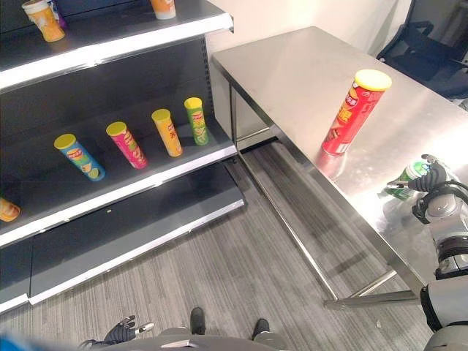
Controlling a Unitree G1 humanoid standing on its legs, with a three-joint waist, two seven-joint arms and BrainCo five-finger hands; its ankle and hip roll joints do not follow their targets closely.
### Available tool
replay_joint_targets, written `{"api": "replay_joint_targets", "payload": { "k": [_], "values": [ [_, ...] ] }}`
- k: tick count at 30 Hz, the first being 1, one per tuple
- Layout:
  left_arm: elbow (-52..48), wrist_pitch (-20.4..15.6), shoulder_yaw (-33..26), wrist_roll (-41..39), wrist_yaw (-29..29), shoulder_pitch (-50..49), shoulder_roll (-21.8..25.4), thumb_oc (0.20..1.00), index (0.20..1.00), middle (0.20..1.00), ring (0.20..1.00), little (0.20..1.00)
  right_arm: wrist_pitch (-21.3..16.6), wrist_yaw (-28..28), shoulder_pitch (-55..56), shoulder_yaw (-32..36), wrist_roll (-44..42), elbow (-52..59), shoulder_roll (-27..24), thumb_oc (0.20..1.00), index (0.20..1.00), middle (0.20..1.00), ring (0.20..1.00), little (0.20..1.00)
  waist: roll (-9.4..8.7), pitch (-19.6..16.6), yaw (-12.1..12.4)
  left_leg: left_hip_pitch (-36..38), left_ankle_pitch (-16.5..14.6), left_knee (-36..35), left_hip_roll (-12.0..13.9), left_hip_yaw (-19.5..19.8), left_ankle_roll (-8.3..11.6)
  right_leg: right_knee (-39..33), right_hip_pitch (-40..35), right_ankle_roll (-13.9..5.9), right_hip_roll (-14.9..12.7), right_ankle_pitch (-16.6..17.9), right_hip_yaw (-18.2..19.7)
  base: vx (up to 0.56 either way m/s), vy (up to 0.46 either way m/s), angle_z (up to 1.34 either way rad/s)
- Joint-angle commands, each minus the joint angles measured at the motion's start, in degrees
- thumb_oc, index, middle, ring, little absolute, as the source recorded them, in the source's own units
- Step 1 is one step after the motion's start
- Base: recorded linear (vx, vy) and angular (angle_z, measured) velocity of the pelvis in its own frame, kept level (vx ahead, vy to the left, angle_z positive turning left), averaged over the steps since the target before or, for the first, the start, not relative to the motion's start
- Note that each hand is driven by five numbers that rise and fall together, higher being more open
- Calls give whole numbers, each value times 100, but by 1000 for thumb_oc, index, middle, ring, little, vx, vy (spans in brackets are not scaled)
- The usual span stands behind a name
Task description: Put the goods on the table back onto the shelves and tidy them up.
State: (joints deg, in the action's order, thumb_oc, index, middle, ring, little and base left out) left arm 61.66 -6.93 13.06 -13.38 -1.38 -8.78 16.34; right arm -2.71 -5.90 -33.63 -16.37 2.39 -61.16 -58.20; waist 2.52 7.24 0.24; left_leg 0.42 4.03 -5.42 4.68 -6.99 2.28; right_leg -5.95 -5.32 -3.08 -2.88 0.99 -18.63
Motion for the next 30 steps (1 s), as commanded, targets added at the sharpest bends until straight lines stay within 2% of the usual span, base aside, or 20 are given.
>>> {"api": "replay_joint_targets", "payload": {
  "k": [1,4,10,15,17,18,19,22,24,27,30],
  "values": [
    [61,-67,63,-136,-74,192,309,1000,1000,1000,1000,1000,-59,-162,-492,-415,136,136,18,200,200,200,200,200,-395,146,79,365,-500,42,120,133,205,95,-215,-185,-97,-661,299,0,0,0],
    [-7,-66,46,-134,-85,167,302,1000,1000,1000,1000,1000,-76,-229,-375,-310,184,408,-59,200,200,200,200,200,-408,148,74,377,-505,42,122,149,207,95,-234,-182,-90,-668,276,0,0,0],
    [-82,-65,-103,-90,-103,149,278,1000,1000,1000,1000,1000,-219,-479,417,429,263,1563,-333,200,200,200,200,200,-464,137,50,416,-524,42,171,135,225,95,-276,-161,-57,-696,265,-3,-5,1],
    [-87,-44,-364,-41,-122,118,231,1000,1000,1000,1000,1000,-372,-755,1498,1586,442,2851,-478,200,200,200,200,200,-524,148,9,364,-468,42,254,141,288,95,-278,-113,14,-741,174,-25,-32,10],
    [-72,-41,-463,-30,-147,169,216,1000,1000,1000,1000,1000,-434,-884,1945,2115,482,3303,-458,200,200,200,200,200,-572,163,-9,260,-384,42,290,132,360,95,-254,-104,24,-752,59,-60,-18,7],
    [-47,-33,-518,16,-170,251,186,1000,1000,1000,1000,1000,-478,-1001,2387,2621,435,3669,-380,200,200,200,200,200,-625,181,-54,130,-281,42,312,13,406,95,-241,-117,-1,-764,-127,-78,40,20],
    [-61,-24,-543,48,-174,284,180,1000,1000,1000,1000,1000,-488,-1018,2658,2936,420,3913,-331,200,200,200,200,200,-651,192,-101,68,-219,42,322,-191,382,95,-247,-135,-43,-752,-254,-38,81,62],
    [-55,12,-657,180,-123,281,95,1000,1000,1000,1000,1000,-572,-969,3187,3499,464,4683,-169,200,200,200,200,200,-605,130,-224,77,-366,42,334,-896,280,95,-300,-220,-103,-710,-367,7,215,69],
    [-2,17,-694,271,-107,271,96,1000,1000,1000,1000,1000,-594,-894,3316,3619,494,4952,-84,200,200,200,200,200,-592,45,-202,135,-497,42,253,-849,219,95,-332,-262,-154,-681,-358,67,321,23],
    [22,6,-685,442,-86,311,232,1000,1000,1000,1000,1000,-653,-836,3175,3538,544,5257,3,200,200,200,200,200,-653,-64,-81,205,-739,42,-93,-615,-24,374,-314,-438,-509,-602,-422,81,514,33],
    [60,24,-702,542,-88,332,332,1000,1000,1000,1000,1000,-646,-793,2982,3339,527,5222,24,200,200,200,200,200,-669,-66,-13,254,-858,42,-296,-481,-171,823,-200,-566,-778,-507,-428,41,388,44]
  ]
}}
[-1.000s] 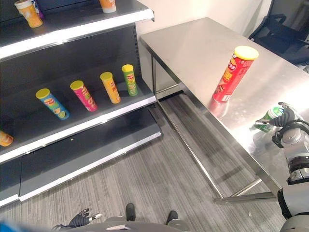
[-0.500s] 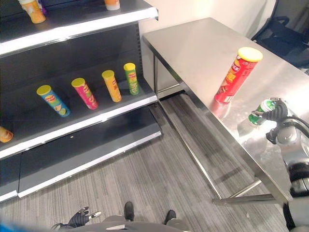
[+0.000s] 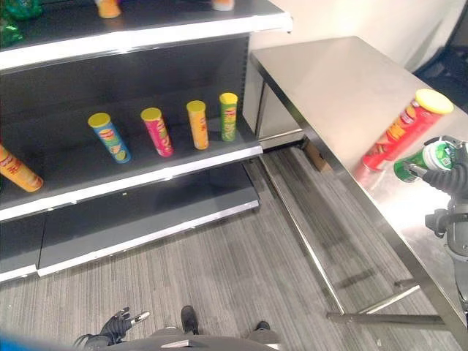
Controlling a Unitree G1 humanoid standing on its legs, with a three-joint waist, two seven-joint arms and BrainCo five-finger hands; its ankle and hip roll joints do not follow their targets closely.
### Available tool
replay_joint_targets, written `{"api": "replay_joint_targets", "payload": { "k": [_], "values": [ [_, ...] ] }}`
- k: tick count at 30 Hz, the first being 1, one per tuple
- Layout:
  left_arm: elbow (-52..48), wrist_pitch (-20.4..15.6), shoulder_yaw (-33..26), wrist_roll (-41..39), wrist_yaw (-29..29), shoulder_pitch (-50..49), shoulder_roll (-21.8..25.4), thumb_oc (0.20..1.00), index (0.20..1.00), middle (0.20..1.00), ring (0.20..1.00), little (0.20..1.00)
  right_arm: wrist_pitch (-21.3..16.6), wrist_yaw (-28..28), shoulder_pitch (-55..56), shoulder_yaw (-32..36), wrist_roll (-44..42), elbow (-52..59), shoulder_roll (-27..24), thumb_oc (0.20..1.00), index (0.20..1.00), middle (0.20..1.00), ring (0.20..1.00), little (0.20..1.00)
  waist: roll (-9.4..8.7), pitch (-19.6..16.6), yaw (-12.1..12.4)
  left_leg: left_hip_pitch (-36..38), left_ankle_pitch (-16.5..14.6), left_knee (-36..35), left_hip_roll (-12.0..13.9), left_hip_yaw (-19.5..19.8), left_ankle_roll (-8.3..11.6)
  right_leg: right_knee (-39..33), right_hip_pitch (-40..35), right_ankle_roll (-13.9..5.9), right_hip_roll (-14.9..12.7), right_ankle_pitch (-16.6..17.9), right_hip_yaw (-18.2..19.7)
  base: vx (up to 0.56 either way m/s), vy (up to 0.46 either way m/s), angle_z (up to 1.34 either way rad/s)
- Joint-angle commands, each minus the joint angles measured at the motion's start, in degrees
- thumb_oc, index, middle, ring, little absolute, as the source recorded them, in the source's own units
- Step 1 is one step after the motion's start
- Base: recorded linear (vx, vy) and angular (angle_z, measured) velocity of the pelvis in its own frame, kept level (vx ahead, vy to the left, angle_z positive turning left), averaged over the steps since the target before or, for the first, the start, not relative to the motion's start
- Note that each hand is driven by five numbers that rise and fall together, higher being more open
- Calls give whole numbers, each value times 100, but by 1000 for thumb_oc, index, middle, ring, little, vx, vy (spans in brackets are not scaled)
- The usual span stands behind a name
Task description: Put the goods on the table back onto the shelves and tidy them up.
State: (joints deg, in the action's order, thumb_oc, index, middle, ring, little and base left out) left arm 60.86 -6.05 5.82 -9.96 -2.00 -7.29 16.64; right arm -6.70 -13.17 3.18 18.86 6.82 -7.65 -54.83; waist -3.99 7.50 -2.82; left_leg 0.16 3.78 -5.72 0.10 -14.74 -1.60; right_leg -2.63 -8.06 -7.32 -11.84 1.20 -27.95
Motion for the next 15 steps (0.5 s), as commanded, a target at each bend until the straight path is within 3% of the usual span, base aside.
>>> {"api": "replay_joint_targets", "payload": {
  "k": [1,4,5,6,7,8,9,10,14,15],
  "values": [
    [216,-53,-4,254,-22,214,371,1000,1000,1000,1000,1000,-244,-52,-801,-285,106,-95,-312,200,200,200,200,200,-9,-46,307,360,-900,72,35,381,114,1019,208,-201,-86,-382,525,45,439,58],
    [268,-25,-25,290,-29,274,492,1000,1000,1000,1000,1000,-264,-3,-976,-448,93,-10,-347,200,200,200,200,200,19,127,278,489,-994,72,-150,586,-51,2160,615,-184,-374,-143,718,22,283,39],
    [271,-25,-29,291,-29,278,492,1000,1000,1000,1000,1000,-265,-3,-986,-453,92,-13,-348,200,200,200,200,200,12,131,277,488,-996,72,-161,584,-56,2204,638,-190,-392,-162,730,-38,145,59],
    [274,-36,-6,325,-18,312,541,1000,1000,1000,1000,1000,-291,45,-1023,-525,99,40,-402,200,200,200,200,200,31,216,215,515,-976,72,-183,654,-108,2486,937,-61,-262,-194,995,-17,122,60],
    [334,-86,-28,300,10,332,552,1000,1000,1000,1000,1000,-329,79,-1068,-577,87,57,-524,200,200,200,200,200,79,236,194,546,-965,72,-172,745,-75,2121,1082,-7,5,-409,1311,3,123,51],
    [341,-97,-15,315,11,358,558,1000,1000,1000,1000,1000,-351,74,-1105,-580,73,74,-563,200,200,200,200,200,104,245,197,557,-968,72,-161,786,-56,1810,1049,3,84,-465,1356,42,29,46],
    [336,-121,27,302,14,398,564,1000,1000,1000,1000,1000,-358,66,-1184,-597,38,66,-625,200,200,200,200,200,123,279,192,561,-956,72,-164,854,-44,1392,1047,-7,181,-445,1444,47,-35,35],
    [273,-146,67,274,10,463,554,1000,1000,1000,1000,1000,-357,43,-1268,-619,6,65,-734,200,200,200,200,200,130,332,138,590,-944,72,-190,1039,-40,767,1131,-109,356,-241,1858,24,-37,32],
    [332,-164,134,344,-41,603,560,1000,1000,1000,1000,1000,-377,-10,-1334,-643,41,81,-823,200,200,200,200,200,62,335,78,623,-941,72,-229,1191,5,307,1150,-238,451,-1,2236,85,-105,49],
    [326,-181,191,383,-61,634,534,1000,1000,1000,1000,1000,-391,-30,-1449,-668,33,66,-949,200,200,200,200,200,-69,211,103,668,-1010,72,-223,1305,62,67,901,-224,456,48,2197,232,-312,77]
  ]
}}
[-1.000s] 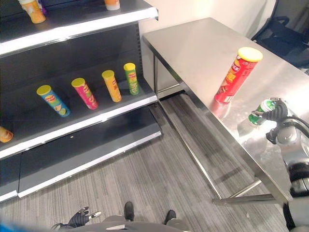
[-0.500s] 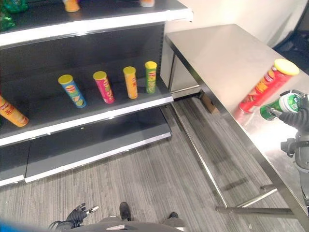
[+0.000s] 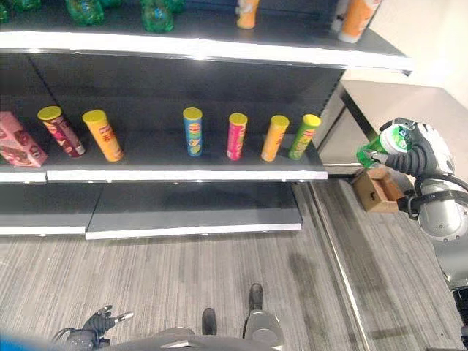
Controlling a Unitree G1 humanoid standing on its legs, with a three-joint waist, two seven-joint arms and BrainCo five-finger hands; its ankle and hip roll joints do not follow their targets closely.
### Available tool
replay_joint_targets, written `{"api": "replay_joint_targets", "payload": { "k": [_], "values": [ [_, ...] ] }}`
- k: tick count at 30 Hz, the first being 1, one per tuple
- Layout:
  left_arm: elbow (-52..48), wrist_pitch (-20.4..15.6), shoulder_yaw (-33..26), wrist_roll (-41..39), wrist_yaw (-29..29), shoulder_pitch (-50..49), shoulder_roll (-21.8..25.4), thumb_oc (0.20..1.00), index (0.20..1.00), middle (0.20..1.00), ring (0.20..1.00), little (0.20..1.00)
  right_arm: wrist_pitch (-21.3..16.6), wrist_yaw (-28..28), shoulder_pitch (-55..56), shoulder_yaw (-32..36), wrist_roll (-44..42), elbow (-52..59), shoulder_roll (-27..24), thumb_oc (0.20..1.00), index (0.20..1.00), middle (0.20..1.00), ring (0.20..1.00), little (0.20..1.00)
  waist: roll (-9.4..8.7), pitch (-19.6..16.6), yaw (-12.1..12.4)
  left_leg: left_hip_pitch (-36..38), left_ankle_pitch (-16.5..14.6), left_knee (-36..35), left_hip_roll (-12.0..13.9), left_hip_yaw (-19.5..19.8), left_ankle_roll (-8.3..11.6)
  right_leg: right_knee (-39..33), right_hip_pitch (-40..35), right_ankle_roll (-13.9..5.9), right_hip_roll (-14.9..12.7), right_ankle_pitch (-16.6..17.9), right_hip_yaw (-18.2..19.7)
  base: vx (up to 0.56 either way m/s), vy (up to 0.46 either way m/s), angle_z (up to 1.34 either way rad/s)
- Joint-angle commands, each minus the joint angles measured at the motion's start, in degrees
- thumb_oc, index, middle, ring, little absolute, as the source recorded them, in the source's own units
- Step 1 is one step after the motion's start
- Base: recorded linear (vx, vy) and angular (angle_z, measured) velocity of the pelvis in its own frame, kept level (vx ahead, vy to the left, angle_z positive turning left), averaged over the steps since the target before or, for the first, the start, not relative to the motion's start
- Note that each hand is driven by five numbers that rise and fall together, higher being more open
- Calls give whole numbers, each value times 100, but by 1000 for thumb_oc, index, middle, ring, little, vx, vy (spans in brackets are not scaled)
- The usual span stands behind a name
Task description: Put the goods on the table back onto the shelves and tidy them up.
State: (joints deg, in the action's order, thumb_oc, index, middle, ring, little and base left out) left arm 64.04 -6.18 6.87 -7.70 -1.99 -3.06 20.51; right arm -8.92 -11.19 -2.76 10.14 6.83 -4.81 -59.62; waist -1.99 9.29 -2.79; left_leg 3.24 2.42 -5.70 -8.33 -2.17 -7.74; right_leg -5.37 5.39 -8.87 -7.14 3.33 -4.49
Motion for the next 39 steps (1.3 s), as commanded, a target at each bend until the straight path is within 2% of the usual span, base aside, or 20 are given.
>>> {"api": "replay_joint_targets", "payload": {
  "k": [1,5,10,12,17,18,20,21,22,23,25,27,32,39],
  "values": [
    [19,-165,113,172,-78,170,108,1000,1000,1000,1000,1000,-198,-218,-996,146,-28,-206,-545,200,200,200,200,200,-314,-77,120,399,-882,70,686,63,731,165,-616,-33,47,-160,-239,280,-377,76],
    [57,-164,130,152,-87,139,67,1000,1000,1000,1000,1000,-287,-187,-1312,-66,-207,-234,-666,200,200,200,200,200,-343,-192,144,463,-899,70,812,77,829,37,-803,37,159,-246,-338,129,-212,17],
    [114,-163,297,42,-109,131,36,1000,1000,1000,1000,1000,-484,-167,-2111,-458,-714,-400,-1169,200,200,200,200,200,-486,-357,240,541,-841,70,1156,212,1151,37,-1098,267,388,-610,-684,119,-298,39],
    [156,-172,338,-70,-140,131,76,1000,1000,1000,1000,1000,-498,-103,-2809,-1021,-982,-804,-1416,200,200,200,200,200,-558,-377,300,546,-799,70,1234,285,1238,37,-1170,353,464,-705,-769,80,-254,29],
    [188,-175,375,-219,-162,117,114,1000,1000,1000,1000,1000,-522,37,-3894,-1986,-1451,-1573,-1603,200,200,200,200,200,-619,-368,359,513,-711,70,1318,405,1351,37,-1237,454,537,-801,-900,25,-140,17],
    [299,-180,389,-301,-180,127,146,1000,1000,1000,1000,1000,-479,158,-4639,-2645,-1726,-2151,-1613,200,200,200,200,200,-656,-367,407,475,-653,70,1364,479,1423,37,-1283,502,571,-867,-1014,29,-229,14],
    [483,-178,355,-371,-207,143,184,1000,1000,1000,1000,1000,-447,273,-5062,-3071,-1925,-2589,-1504,200,200,200,200,200,-682,-363,464,471,-608,70,1389,506,1483,37,-1329,548,595,-913,-1091,20,-194,27],
    [559,-182,326,-419,-221,146,228,1000,1000,1000,1000,1000,-393,387,-5516,-3489,-2066,-3020,-1449,200,200,200,200,200,-701,-364,513,439,-558,70,1410,525,1540,37,-1351,574,606,-943,-1190,6,-120,31],
    [559,-182,310,-419,-220,143,207,1000,1000,1000,1000,1000,-399,389,-5614,-3584,-2076,-3051,-1443,200,200,200,200,200,-683,-365,488,436,-557,70,1410,532,1541,37,-1350,574,606,-944,-1196,-10,-177,30],
    [602,-197,317,-501,-235,149,265,1000,1000,1000,1000,1000,-328,513,-6070,-3952,-2292,-3574,-1268,200,200,200,200,200,-706,-343,545,356,-429,70,1443,569,1634,37,-1350,607,615,-979,-1372,-13,-141,33],
    [609,-196,328,-528,-226,144,275,1000,1000,1000,1000,1000,-298,547,-6163,-4042,-2322,-3694,-1215,200,200,200,200,200,-705,-333,569,342,-414,70,1469,547,1663,37,-1363,619,629,-1002,-1419,-7,-117,49],
    [649,-194,322,-588,-239,107,303,1000,1000,1000,1000,1000,-189,573,-6616,-4343,-2324,-4392,-981,200,200,200,200,200,-707,-314,626,293,-323,70,1487,559,1715,37,-1403,649,638,-1044,-1581,15,-122,58],
    [653,-214,353,-641,-266,32,343,1000,1000,1000,1000,1000,-91,593,-7075,-4491,-2491,-5089,-763,200,200,200,200,200,-631,-280,785,335,-299,70,1555,642,1783,37,-1476,691,732,-1133,-1575,40,-89,21],
    [616,-222,425,-631,-223,-42,360,1000,1000,1000,1000,1000,19,658,-7295,-4588,-2432,-5687,-798,200,200,200,200,200,-530,-230,869,190,-183,70,1550,833,1863,37,-1477,749,745,-1213,-1789,37,-65,14]
  ]
}}
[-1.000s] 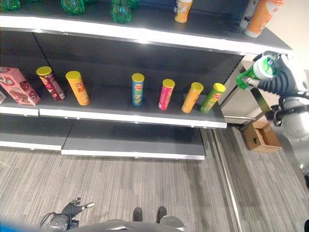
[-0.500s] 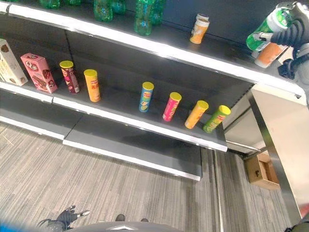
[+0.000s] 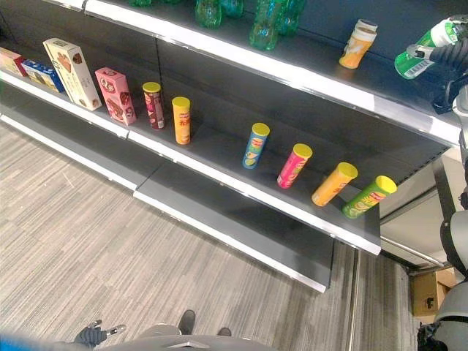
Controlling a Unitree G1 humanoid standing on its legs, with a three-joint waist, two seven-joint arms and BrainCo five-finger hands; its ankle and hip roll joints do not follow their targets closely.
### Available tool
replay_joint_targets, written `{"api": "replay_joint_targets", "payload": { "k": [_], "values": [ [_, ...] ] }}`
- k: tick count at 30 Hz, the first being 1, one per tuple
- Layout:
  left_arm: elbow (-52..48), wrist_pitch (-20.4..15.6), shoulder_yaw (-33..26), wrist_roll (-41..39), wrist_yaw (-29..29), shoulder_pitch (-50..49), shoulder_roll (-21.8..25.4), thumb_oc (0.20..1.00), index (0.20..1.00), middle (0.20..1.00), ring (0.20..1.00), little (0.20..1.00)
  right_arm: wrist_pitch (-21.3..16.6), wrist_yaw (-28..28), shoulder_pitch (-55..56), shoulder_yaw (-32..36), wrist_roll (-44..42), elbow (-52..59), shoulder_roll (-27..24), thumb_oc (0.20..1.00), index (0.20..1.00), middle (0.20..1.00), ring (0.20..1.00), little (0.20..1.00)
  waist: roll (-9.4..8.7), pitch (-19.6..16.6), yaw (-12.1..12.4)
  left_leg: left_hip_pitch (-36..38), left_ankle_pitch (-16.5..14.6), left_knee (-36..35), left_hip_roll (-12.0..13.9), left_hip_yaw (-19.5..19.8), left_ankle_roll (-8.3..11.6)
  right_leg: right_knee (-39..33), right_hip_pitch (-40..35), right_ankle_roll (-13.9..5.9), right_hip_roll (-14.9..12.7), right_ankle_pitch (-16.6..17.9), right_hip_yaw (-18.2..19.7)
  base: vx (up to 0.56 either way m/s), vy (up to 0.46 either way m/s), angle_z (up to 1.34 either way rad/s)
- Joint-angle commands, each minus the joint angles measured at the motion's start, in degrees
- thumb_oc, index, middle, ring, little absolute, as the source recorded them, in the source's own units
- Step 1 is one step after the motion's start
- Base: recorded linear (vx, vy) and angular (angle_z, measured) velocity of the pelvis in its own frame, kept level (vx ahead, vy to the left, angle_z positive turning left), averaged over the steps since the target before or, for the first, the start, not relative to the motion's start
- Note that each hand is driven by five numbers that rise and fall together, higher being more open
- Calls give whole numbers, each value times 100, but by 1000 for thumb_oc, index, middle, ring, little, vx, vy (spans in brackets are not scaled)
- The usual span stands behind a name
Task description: Put the goods on the table back onto the shelves and tidy them up.
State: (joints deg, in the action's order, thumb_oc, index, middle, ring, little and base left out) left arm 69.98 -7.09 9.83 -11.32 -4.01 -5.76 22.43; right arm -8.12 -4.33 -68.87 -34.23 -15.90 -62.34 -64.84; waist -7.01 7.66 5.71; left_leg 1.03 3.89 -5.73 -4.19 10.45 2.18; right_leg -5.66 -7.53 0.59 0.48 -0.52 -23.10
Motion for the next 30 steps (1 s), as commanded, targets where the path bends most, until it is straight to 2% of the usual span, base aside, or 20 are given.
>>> {"api": "replay_joint_targets", "payload": {
  "k": [1,7,30],
  "values": [
    [39,-132,150,-240,-13,187,157,1000,1000,1000,1000,1000,-49,-2,-741,-205,-127,-72,-253,200,200,200,200,200,-7,-54,59,399,-330,73,1122,-395,875,66,-187,-195,-16,-840,53,30,-26,14],
    [26,-141,153,-250,6,71,150,1000,1000,1000,1000,1000,-41,42,-908,-339,-94,-277,-232,200,200,200,200,200,51,33,162,326,-292,73,1105,-278,897,66,-168,-171,-4,-878,-31,52,-51,11],
    [-78,-208,161,-360,27,-32,218,1000,1000,1000,1000,1000,19,260,-1403,-766,-202,-670,-228,200,200,200,200,200,56,269,389,141,-216,73,1036,-66,963,66,-152,-109,7,-974,-280,24,-17,8]
  ]
}}
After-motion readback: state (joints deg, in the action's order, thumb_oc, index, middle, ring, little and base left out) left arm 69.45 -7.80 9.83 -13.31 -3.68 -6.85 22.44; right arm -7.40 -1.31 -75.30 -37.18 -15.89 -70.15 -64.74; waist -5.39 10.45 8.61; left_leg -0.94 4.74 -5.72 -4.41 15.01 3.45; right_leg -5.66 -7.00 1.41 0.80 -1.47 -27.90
